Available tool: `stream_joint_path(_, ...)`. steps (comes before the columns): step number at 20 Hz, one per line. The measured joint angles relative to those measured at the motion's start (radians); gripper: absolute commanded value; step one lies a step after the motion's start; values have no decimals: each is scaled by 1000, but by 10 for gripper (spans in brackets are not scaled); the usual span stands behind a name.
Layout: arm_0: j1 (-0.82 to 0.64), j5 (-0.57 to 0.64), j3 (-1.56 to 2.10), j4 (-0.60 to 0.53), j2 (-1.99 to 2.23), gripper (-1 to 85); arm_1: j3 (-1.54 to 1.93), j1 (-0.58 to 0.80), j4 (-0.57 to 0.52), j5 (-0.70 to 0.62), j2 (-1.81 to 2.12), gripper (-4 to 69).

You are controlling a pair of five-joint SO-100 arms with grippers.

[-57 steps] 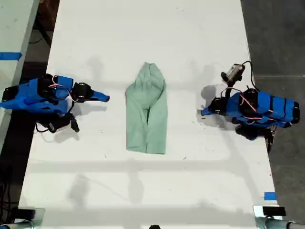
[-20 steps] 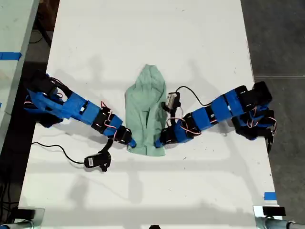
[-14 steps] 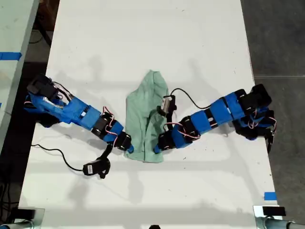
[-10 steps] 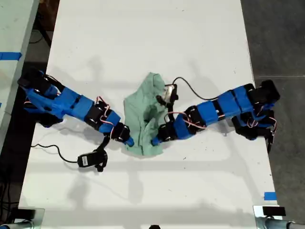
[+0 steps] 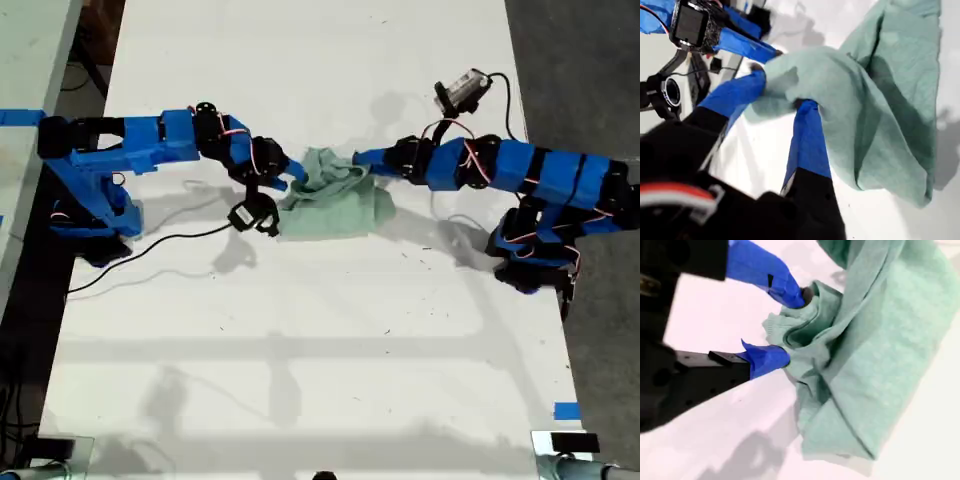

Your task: Fold t shirt

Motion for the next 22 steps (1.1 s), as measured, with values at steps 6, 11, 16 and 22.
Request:
stream_joint_path(6,-80,26,0,12,-11,176,0,83,101,-84,-3,269)
stream_joint_path(11,-77,106,0,135,183,-1,2,89,359,-97,164,21)
stream_joint_path(16,175,72,308,71,723,48,281,-132,491,-3,765,22)
stream_joint_path(22,272,-12,999,-184,1206,-1,653,-235,508,29,1103,24)
